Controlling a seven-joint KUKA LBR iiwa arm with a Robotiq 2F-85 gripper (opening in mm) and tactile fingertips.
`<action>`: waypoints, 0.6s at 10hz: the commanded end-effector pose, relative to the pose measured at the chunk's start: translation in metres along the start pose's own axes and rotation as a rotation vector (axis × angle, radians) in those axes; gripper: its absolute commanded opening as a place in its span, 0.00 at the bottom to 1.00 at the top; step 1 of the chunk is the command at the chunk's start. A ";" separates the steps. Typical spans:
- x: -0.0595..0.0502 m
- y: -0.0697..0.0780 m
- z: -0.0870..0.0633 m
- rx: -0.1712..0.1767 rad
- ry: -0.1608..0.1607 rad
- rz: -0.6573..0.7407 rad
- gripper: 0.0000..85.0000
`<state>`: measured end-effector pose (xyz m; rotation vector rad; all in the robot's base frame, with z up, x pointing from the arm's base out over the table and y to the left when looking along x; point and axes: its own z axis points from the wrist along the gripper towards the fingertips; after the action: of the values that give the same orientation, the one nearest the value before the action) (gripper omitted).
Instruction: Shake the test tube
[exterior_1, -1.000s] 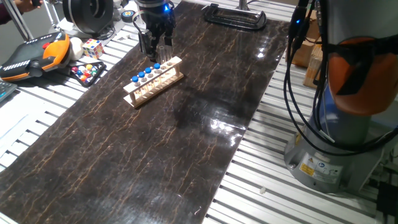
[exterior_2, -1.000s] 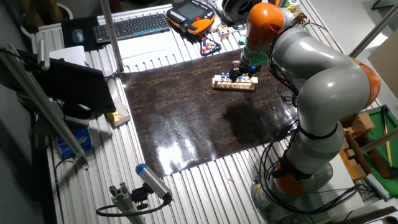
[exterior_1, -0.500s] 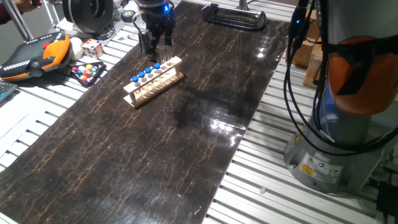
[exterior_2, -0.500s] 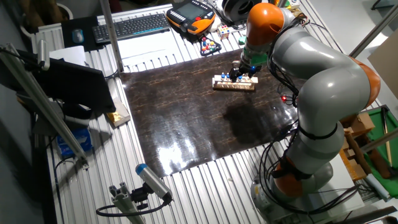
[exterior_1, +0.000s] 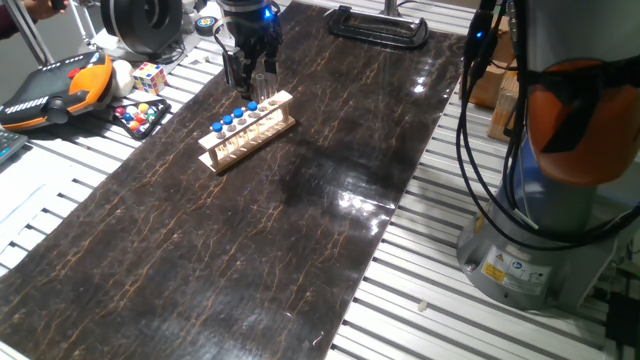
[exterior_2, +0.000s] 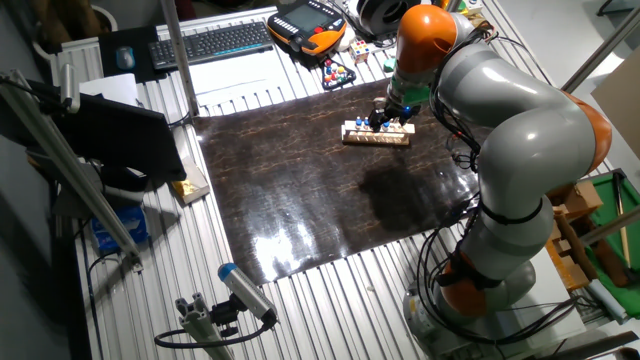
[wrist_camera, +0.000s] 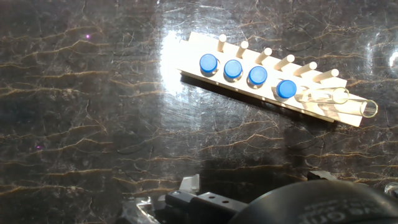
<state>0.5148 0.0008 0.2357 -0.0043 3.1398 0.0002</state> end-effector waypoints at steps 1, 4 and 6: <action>0.000 0.000 0.000 -0.001 0.020 0.234 0.01; 0.000 0.001 -0.003 0.001 0.023 0.235 0.01; -0.001 0.001 -0.003 0.001 0.023 0.235 0.01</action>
<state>0.5155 0.0020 0.2383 0.2966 3.1490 0.0001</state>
